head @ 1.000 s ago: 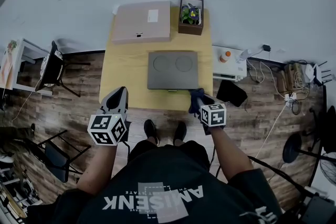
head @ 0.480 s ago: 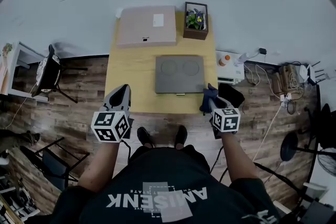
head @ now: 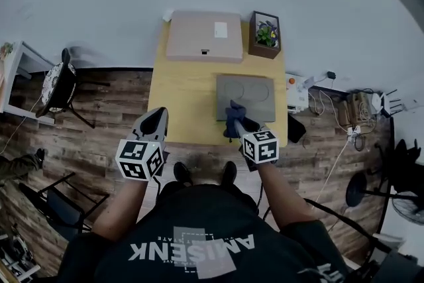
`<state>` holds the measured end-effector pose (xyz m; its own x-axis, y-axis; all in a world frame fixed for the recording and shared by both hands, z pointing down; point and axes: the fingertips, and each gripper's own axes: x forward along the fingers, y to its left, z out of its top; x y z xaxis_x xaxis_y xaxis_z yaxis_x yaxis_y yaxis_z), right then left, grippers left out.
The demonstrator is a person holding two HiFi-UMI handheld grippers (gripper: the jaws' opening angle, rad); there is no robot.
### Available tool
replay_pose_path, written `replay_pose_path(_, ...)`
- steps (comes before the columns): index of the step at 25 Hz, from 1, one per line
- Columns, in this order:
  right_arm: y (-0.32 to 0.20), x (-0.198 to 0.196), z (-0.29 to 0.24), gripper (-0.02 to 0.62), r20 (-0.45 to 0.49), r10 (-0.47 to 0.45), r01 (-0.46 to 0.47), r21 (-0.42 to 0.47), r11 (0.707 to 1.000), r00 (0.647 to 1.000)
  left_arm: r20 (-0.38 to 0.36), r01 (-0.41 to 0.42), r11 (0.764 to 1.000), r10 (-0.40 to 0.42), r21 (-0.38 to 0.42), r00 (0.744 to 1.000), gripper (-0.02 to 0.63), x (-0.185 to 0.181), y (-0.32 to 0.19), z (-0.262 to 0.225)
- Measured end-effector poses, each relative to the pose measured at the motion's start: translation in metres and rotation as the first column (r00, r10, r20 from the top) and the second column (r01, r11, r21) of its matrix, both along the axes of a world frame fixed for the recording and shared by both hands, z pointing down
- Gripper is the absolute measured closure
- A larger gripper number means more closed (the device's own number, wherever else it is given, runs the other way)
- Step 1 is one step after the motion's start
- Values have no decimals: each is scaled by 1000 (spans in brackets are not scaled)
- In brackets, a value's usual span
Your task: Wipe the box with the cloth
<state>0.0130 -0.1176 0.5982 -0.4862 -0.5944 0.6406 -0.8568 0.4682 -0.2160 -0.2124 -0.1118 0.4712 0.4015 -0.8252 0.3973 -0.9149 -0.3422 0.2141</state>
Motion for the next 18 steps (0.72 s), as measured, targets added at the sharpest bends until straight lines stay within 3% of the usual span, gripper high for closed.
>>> replay_pose_path(9,-24,-59,40,523,-75,-34,30,-55,998,997,7,43,999,-43,-10,999,604,-50,8,5)
replay_pose_path(13,-31,-63,48,523,-102,-69,62,-75,995,992,-31,67,997,-68,-25,997,604,-49,10,4)
replay_pose_path(18,-35,-55,48,523,-108,-90,81,-89,993,990,-22,88,996,-89,-19,996,604,-37,3,0)
